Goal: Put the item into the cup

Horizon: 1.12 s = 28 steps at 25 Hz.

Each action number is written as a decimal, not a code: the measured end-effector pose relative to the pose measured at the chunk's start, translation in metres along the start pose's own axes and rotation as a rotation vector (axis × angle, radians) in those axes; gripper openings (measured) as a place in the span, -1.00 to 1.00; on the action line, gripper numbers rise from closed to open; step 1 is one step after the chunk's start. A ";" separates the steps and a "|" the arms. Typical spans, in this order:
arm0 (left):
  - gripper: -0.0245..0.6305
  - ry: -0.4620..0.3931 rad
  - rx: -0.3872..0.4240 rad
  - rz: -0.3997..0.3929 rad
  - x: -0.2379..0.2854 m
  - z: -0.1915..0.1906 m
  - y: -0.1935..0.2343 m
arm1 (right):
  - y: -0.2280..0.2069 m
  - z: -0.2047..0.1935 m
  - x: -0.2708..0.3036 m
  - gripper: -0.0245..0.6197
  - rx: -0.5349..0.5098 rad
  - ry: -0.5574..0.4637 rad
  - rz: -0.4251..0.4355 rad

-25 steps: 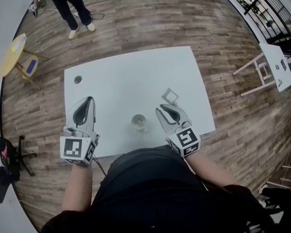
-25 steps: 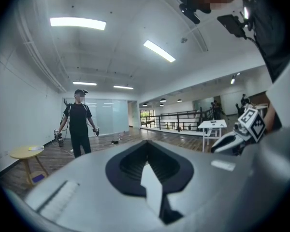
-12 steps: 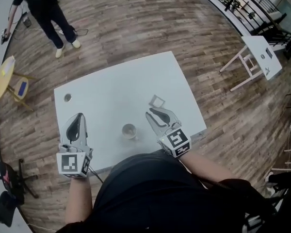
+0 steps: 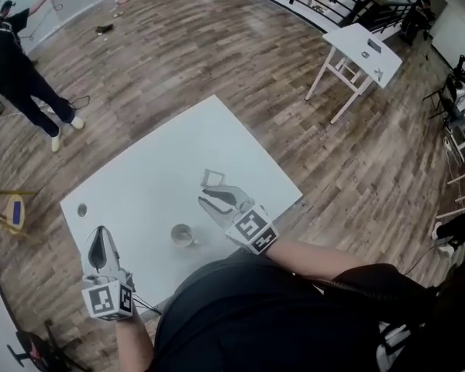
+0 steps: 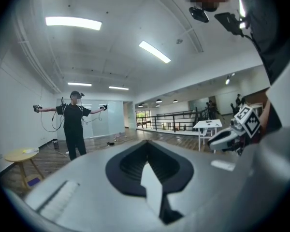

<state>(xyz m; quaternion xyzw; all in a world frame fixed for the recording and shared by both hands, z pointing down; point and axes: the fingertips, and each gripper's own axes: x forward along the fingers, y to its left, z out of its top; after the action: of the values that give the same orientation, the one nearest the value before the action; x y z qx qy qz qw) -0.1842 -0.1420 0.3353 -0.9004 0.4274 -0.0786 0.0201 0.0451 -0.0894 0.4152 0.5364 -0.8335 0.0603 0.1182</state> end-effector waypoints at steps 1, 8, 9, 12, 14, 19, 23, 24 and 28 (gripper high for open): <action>-0.93 -0.001 0.001 -0.005 0.001 0.000 0.000 | -0.002 0.000 0.000 -0.70 0.004 -0.001 -0.008; -0.93 0.001 -0.005 -0.056 0.014 -0.002 -0.012 | -0.012 -0.008 -0.010 -0.70 0.032 0.011 -0.054; -0.93 -0.002 -0.005 -0.062 0.015 -0.002 -0.013 | -0.013 -0.009 -0.012 -0.70 0.036 0.013 -0.061; -0.93 -0.004 -0.010 -0.083 0.024 -0.001 -0.018 | -0.021 -0.013 -0.018 -0.70 0.043 0.019 -0.089; -0.93 -0.003 -0.017 -0.103 0.030 0.002 -0.025 | -0.028 -0.015 -0.024 -0.81 0.043 0.022 -0.112; -0.93 0.003 -0.021 -0.141 0.043 -0.003 -0.031 | -0.042 -0.022 -0.033 -0.92 0.061 0.033 -0.171; -0.93 0.014 -0.014 -0.169 0.050 -0.002 -0.037 | -0.054 -0.029 -0.040 -0.92 0.109 0.039 -0.216; -0.93 0.014 -0.012 -0.169 0.051 -0.003 -0.036 | -0.055 -0.031 -0.041 -0.92 0.114 0.040 -0.221; -0.93 0.001 -0.014 -0.179 0.056 -0.004 -0.035 | -0.061 -0.031 -0.047 -0.92 0.122 0.037 -0.246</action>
<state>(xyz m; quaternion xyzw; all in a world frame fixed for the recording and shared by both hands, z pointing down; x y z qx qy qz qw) -0.1232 -0.1628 0.3502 -0.9351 0.3458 -0.0777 0.0067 0.1237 -0.0662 0.4314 0.6394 -0.7539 0.1059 0.1071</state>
